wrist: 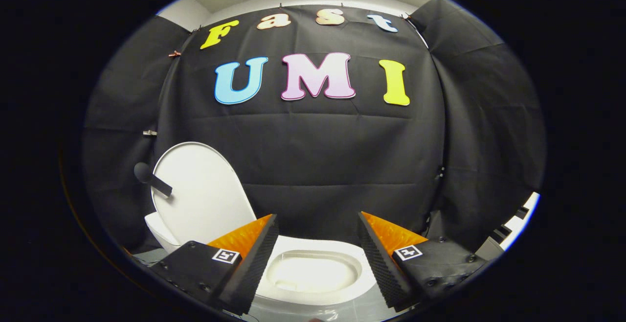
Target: Open the toilet lid.
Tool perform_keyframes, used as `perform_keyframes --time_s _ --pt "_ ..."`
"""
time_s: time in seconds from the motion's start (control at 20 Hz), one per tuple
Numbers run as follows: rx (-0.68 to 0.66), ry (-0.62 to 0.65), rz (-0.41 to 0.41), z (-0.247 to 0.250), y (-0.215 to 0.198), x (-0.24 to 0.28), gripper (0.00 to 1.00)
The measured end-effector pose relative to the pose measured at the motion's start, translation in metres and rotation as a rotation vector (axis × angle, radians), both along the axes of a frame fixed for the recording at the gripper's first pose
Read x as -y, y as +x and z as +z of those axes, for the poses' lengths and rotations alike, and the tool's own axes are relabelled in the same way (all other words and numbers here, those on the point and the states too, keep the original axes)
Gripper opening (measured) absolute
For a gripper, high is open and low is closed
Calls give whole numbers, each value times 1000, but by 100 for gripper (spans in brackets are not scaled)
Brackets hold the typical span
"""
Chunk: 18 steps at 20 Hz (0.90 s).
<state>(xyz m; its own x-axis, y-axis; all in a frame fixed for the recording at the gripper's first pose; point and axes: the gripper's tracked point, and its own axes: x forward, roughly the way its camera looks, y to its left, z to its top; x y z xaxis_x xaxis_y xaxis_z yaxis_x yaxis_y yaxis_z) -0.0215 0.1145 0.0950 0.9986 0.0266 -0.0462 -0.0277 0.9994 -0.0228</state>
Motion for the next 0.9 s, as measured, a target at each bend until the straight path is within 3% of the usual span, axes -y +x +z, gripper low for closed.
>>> perform_keyframes --time_s 0.9 --pt "-53 -16 15 -30 7 -2 99"
